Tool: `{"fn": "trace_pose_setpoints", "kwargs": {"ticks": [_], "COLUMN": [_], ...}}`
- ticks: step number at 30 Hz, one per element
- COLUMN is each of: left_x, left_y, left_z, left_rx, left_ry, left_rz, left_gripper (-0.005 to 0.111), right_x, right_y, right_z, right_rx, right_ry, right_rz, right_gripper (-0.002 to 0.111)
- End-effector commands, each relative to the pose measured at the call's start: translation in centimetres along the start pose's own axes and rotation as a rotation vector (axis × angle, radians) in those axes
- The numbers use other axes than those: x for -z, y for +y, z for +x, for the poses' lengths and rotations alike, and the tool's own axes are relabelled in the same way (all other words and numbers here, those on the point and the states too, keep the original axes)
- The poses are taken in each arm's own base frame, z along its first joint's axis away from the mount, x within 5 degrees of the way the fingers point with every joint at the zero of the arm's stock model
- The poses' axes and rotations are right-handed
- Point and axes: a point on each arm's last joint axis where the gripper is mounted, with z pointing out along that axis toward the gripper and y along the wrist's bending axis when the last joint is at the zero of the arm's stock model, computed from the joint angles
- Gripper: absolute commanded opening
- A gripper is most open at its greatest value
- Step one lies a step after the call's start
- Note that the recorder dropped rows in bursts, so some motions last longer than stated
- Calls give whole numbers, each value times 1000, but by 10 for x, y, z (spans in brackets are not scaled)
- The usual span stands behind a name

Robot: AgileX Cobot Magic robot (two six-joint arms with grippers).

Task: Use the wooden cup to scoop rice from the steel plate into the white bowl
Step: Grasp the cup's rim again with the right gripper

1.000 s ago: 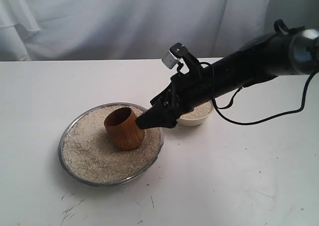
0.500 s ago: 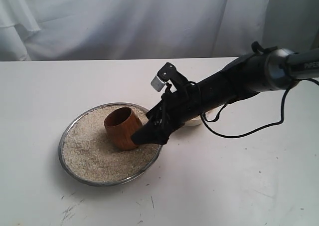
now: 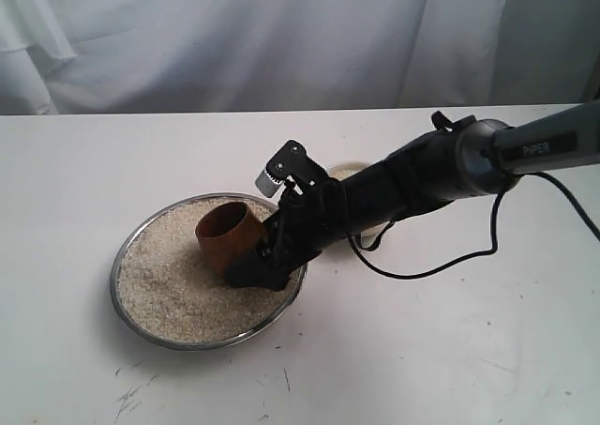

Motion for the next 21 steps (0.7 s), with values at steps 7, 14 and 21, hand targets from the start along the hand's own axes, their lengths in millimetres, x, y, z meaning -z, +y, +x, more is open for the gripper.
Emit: {"fn": "trace_pose_setpoints", "kwargs": {"ticks": [7, 14, 21], "left_x": [0, 0, 0], "left_y": [0, 0, 0], "left_z": [1, 1, 1], "left_rx": [-1, -1, -1], "left_ry": [-6, -6, -6], "left_rz": [3, 3, 3], "left_gripper": [0, 0, 0], "right_x": [-6, -18, -31], "right_y": [2, 14, 24], "right_z": [-6, -9, -11], "right_rx": [-2, 36, 77], "right_ry": [-93, -68, -23], "right_rz": [4, 13, 77], "right_gripper": [80, 76, 59]}}
